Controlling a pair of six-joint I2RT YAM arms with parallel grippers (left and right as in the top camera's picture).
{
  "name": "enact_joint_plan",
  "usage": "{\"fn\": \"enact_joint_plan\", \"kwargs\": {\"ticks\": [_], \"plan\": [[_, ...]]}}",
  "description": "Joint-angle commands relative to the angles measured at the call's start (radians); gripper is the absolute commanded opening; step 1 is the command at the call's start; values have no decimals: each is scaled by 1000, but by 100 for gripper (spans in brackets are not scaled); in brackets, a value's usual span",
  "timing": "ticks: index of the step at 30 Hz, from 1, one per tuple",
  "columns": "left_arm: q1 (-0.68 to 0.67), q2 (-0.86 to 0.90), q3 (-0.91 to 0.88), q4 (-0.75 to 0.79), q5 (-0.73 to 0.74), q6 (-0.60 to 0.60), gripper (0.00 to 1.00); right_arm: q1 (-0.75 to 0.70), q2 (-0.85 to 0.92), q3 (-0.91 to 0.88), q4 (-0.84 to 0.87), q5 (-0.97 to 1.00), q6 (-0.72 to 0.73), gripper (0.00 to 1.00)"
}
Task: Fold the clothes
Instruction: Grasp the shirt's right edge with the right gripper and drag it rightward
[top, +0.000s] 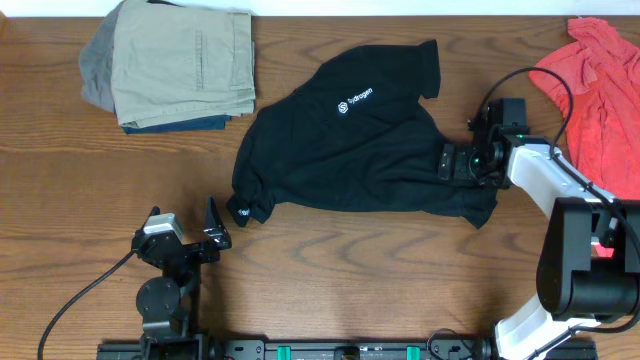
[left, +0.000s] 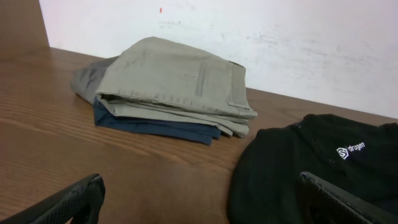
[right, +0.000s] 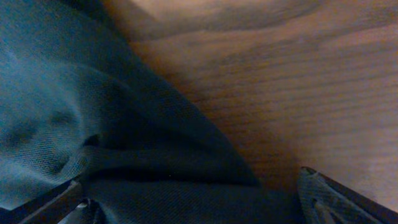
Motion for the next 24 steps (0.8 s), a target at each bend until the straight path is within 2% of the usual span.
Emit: {"fn": "enact_joint_plan", "kwargs": {"ticks": [1,3,4,7,9,10,15,24], "plan": [[4,0,-19,-35,-16,14,98,30,39,-9,4,-6,-127,90],[4,0,-19,-35,-16,14,98,41,50,-9,10,4,-125,77],[4,0,-19,-35,-16,14,98,46,56,-9,17,6,-124,65],[4,0,-19,-35,-16,13,98,46,56,-9,41,6,-110,37],[4,0,-19,-35,-16,13,98,46,56,-3,55,7,-93,8],[4,0,-19,-35,-16,13,98,46,56,2,61,9,-89,1],[4,0,-19,-35,-16,13,98,46,56,93,47,92,-86,1],[4,0,-19,-35,-16,13,98,45,56,502,-89,276,-110,1]]}}
